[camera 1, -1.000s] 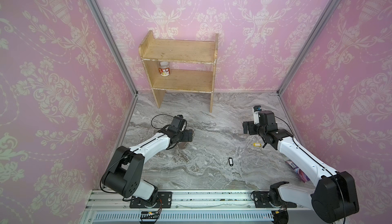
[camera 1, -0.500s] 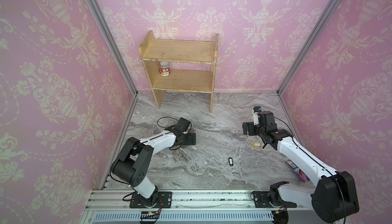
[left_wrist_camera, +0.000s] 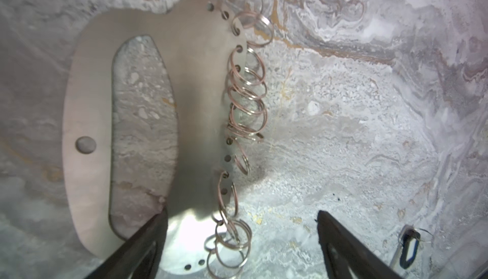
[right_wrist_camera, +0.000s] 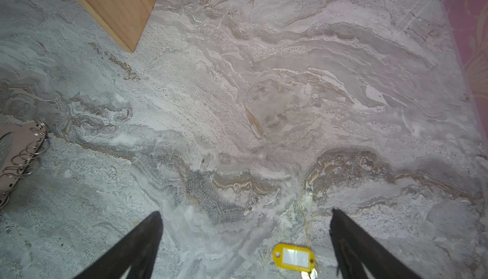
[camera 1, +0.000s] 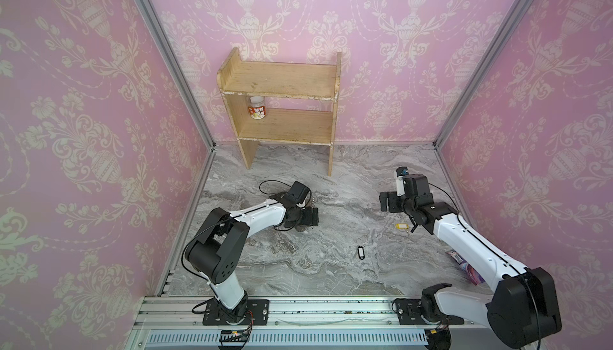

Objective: Put the keys on the keyring
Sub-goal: 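Move the left gripper over the metal keyring plate while the right gripper lifts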

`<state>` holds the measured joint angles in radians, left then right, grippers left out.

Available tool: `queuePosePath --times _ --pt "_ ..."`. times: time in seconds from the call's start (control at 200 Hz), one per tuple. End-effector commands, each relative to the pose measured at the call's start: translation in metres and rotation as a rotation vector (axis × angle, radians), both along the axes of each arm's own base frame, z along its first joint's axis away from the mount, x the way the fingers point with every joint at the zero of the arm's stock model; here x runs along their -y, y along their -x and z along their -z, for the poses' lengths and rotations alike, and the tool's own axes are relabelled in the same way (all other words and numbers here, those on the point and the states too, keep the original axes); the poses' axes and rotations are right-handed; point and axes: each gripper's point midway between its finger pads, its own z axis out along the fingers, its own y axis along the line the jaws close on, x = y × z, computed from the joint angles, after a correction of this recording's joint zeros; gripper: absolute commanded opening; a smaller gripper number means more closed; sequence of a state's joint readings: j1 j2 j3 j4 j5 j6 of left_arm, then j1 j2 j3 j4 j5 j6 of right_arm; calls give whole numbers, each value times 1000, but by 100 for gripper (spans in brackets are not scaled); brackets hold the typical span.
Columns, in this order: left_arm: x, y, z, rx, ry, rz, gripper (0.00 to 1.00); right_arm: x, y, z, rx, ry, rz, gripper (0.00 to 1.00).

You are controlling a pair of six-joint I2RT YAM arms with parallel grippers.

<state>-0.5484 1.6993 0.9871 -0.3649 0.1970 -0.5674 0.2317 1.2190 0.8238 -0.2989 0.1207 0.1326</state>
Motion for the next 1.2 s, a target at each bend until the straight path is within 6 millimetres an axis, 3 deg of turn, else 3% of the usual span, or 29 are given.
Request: queuePosePath --times 0.0,0.09,0.21,0.345,0.63,1.066,1.196 --pt "-5 -5 -20 26 -33 -25 92 -3 -4 -14 24 -11 9 100" --pt "-14 -17 -29 92 -85 -32 93 -4 -4 -15 26 -15 8 100" --pt "-11 -22 -17 69 -96 -1 94 -4 -5 -16 29 -13 5 100" --pt "-2 -21 -2 11 -85 24 93 -3 -4 -20 32 -3 4 100" --pt "-10 -3 20 -108 -139 26 91 -1 -1 -23 41 1 12 100" --pt "39 33 11 -228 17 82 89 -5 1 -16 28 -25 4 100" --pt "34 28 2 -173 -9 76 88 -11 2 -12 12 -41 -16 100"
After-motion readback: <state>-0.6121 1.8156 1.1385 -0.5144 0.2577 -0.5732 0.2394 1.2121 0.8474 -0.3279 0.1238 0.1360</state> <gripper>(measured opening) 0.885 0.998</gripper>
